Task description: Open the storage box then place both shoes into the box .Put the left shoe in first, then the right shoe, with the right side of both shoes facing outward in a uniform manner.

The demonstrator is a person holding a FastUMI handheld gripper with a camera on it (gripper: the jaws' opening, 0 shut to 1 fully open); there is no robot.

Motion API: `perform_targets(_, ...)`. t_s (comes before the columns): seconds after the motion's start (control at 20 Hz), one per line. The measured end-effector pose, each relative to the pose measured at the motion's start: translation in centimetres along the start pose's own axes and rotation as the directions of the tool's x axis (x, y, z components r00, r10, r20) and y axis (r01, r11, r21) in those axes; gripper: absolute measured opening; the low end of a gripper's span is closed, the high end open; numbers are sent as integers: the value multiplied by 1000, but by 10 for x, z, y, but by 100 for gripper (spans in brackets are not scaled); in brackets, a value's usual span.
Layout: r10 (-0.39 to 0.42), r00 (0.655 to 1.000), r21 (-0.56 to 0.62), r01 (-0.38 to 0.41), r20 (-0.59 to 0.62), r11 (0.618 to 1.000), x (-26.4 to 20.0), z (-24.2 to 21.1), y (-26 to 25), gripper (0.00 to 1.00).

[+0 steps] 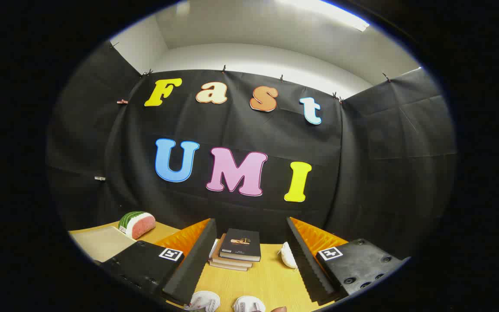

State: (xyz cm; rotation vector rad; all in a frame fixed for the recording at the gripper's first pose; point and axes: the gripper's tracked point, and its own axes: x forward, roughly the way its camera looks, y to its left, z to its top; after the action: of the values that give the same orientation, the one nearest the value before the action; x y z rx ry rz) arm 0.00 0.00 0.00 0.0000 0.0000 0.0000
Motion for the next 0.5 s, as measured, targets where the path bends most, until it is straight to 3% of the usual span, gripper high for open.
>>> perform_targets(0.5,-7,1000,8,7,1,1000,-5,3,4,97)
